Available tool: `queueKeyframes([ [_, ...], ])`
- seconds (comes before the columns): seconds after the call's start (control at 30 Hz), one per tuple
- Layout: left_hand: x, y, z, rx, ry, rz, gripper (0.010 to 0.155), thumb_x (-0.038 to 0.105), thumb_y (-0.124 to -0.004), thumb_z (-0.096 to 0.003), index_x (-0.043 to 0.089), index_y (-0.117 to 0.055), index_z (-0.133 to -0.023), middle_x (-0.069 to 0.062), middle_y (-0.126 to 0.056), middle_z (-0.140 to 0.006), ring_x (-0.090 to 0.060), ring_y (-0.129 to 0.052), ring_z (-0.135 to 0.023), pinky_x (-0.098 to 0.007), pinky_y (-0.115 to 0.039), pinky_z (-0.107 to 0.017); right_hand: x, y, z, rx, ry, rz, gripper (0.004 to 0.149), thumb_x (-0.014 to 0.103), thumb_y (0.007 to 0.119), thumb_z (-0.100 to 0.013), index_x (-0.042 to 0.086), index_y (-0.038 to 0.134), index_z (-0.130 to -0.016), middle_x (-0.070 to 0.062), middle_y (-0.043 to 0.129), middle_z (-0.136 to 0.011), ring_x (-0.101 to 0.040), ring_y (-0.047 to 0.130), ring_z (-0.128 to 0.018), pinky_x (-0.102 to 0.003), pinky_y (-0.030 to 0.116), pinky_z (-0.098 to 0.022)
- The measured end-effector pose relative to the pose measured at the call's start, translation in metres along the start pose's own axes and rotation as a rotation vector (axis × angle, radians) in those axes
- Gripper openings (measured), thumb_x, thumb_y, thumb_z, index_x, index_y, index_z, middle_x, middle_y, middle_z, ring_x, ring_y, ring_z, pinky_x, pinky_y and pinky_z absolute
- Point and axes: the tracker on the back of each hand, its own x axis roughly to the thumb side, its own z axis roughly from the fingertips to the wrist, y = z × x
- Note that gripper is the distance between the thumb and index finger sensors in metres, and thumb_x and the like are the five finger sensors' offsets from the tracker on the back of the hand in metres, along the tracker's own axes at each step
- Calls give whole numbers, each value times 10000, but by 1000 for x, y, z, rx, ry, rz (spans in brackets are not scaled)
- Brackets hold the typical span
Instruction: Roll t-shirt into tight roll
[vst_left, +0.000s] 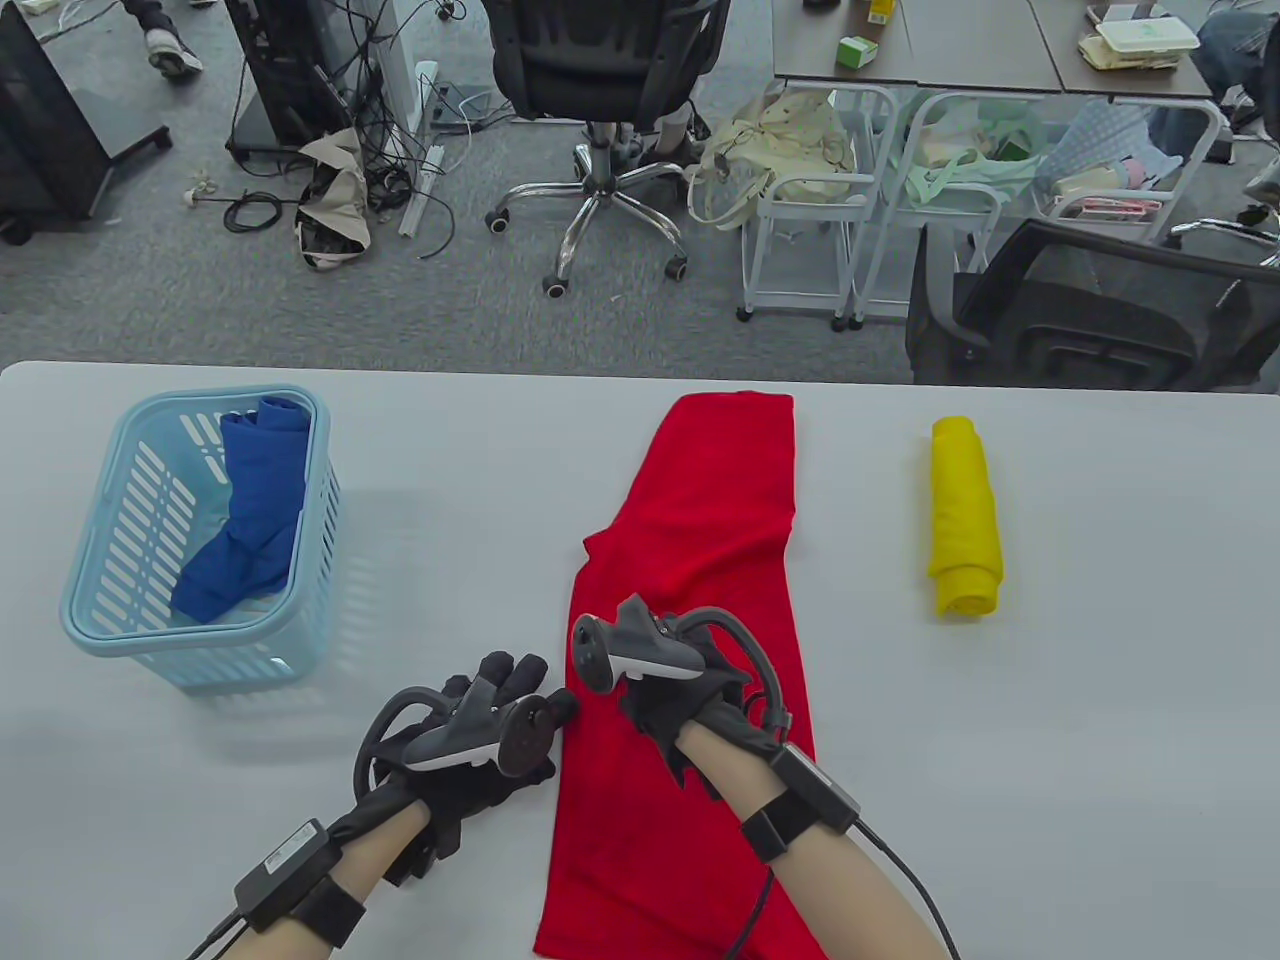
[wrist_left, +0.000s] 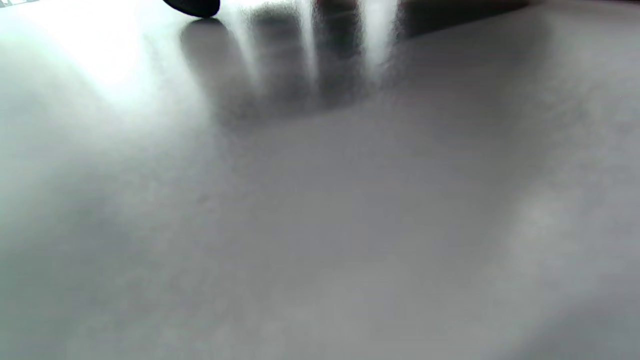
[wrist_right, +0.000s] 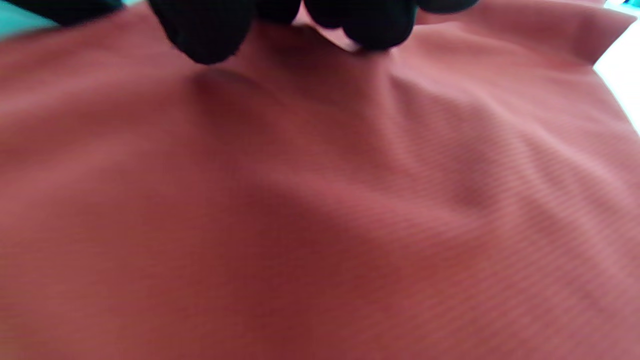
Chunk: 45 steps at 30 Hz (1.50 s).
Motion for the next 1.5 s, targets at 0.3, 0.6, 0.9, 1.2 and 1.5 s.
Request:
queueKeyframes([
  [0.3, 11, 7, -4, 75, 21, -65, 644, 633, -423, -480, 536, -220, -1084, 69, -219, -1258, -307, -287, -1179, -564, -466, -833, -6, 2, -6, -64, 26, 2, 361, 336, 707, -587, 290, 639, -938, -26, 645, -1023, -251, 781, -855, -530, 581, -702],
  [0.6, -2, 13, 6, 51, 75, -76, 620, 623, -460, -484, 528, -317, -1079, 71, -274, -1257, -329, -327, -1170, -568, -485, -822, -79, 3, 35, -152, 161, -122, 358, 323, 686, -588, 278, 633, -939, -33, 640, -1024, -256, 775, -859, -529, 588, -697],
  [0.9, -1, 35, 17, 149, 213, -192, 598, 608, -487, -495, 426, -600, -1054, 87, -470, -1247, -279, -521, -1168, -564, -544, -812, -136, 37, 76, 2, 237, -242, 391, 330, 710, -571, 246, 678, -952, -94, 660, -1061, -321, 805, -882, -549, 623, -670],
  [1.2, 29, 12, -8, 64, -1, -203, 701, 669, -364, -457, 475, -157, -1098, 146, -192, -1241, -234, -342, -1201, -547, -497, -842, -59, -20, 30, -91, 32, -246, 652, 435, 698, -577, 254, 422, -1139, -143, 427, -1186, -379, 643, -1005, -573, 539, -710],
  [1.5, 20, 17, 7, 126, 52, -241, 663, 651, -452, -460, 463, -382, -1092, 134, -456, -1220, -202, -651, -1138, -514, -594, -813, -23, -24, -34, -97, 154, -39, 390, 356, 717, -585, 292, 649, -963, -9, 714, -987, -222, 835, -813, -464, 672, -622],
])
